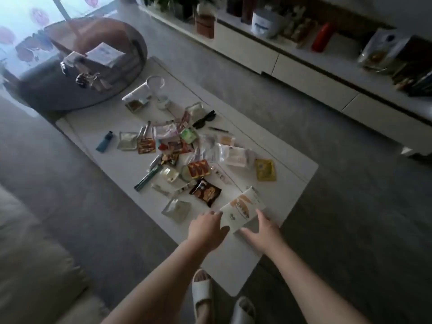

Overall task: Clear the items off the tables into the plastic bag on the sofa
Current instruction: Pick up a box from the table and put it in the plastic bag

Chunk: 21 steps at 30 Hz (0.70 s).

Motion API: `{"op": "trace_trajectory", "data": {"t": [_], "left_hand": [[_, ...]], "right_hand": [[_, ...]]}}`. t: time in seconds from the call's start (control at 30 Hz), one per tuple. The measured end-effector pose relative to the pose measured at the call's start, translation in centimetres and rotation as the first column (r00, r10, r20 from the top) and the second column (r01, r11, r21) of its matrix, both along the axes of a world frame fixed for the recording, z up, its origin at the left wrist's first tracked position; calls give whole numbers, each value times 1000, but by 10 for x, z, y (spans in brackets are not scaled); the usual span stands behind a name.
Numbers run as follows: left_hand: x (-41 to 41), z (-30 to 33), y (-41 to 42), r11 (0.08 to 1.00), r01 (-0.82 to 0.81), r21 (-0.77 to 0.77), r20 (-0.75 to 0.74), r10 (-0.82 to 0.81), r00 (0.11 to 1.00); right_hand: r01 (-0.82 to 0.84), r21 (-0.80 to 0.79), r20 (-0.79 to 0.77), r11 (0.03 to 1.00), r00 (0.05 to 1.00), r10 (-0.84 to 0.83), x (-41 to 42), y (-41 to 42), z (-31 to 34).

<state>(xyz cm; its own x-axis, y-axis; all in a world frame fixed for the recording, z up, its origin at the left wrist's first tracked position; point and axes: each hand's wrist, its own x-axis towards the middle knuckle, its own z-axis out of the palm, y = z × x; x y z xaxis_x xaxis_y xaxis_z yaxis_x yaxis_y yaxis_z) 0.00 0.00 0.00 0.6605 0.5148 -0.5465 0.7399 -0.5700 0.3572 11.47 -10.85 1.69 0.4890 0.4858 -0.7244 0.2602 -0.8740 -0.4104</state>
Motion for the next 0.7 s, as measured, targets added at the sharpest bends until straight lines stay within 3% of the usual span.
{"op": "trace_trajectory", "data": {"t": [0.2,0.37,0.53,0.7], "left_hand": [[31,-59,22,993,-41,-109,0,41,999],[60,-113,31,989,-50,-141,-6,49,999],[86,-164,32,977,-104,-185,-47,97,994],[100,-201,27,942,-210,-263,-86,193,977]], "right_hand": [[232,-104,-80,967,967,-240,20,21,-61],[411,-154,-52,898,905,-423,38,36,-118],[475,-273,-64,837,859,-508,43,43,-173],[591,-200,-120,781,777,-618,43,33,-218]]}}
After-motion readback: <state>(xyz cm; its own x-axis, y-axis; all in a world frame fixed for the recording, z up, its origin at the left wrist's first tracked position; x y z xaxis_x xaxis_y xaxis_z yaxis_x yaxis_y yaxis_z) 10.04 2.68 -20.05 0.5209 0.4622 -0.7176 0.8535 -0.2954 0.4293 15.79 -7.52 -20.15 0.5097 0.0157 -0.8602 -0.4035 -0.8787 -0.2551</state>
